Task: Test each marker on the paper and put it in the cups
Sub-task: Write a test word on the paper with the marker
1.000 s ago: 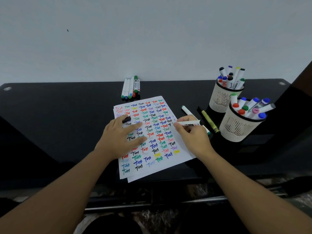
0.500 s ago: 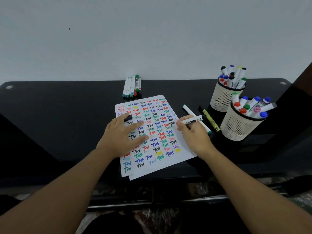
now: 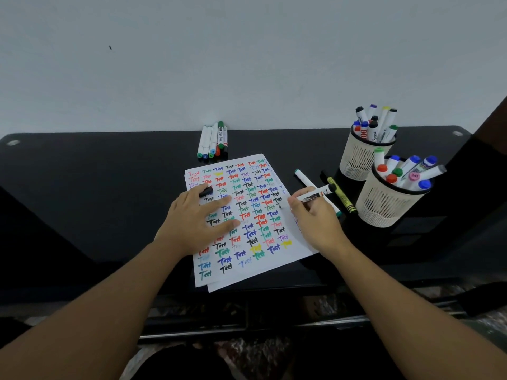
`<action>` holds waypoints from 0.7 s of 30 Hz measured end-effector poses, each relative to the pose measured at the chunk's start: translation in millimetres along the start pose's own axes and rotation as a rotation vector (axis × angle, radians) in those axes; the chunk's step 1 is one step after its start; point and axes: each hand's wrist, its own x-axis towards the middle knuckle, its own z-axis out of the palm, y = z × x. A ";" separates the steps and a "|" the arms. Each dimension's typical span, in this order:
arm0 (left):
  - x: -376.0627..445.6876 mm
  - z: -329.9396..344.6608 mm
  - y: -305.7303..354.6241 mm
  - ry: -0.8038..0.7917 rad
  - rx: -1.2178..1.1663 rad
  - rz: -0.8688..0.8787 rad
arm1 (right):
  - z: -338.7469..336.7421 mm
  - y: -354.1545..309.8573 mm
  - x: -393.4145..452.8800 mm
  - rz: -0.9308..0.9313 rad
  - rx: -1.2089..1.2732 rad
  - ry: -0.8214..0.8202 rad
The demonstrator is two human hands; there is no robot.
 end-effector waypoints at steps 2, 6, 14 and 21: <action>-0.3 -0.3 0.1 -0.001 0.004 0.001 | 0.4 -0.6 0.4 0.006 0.016 0.011; -0.6 -0.5 0.4 0.007 -0.007 0.004 | 0.8 -2.2 0.1 0.001 -0.006 0.004; -0.6 -1.9 1.3 0.010 -0.020 0.005 | 0.6 -1.5 0.6 0.000 -0.024 0.019; 0.5 -0.8 -0.2 0.008 -0.006 0.003 | 0.7 -2.3 1.2 -0.012 -0.052 0.029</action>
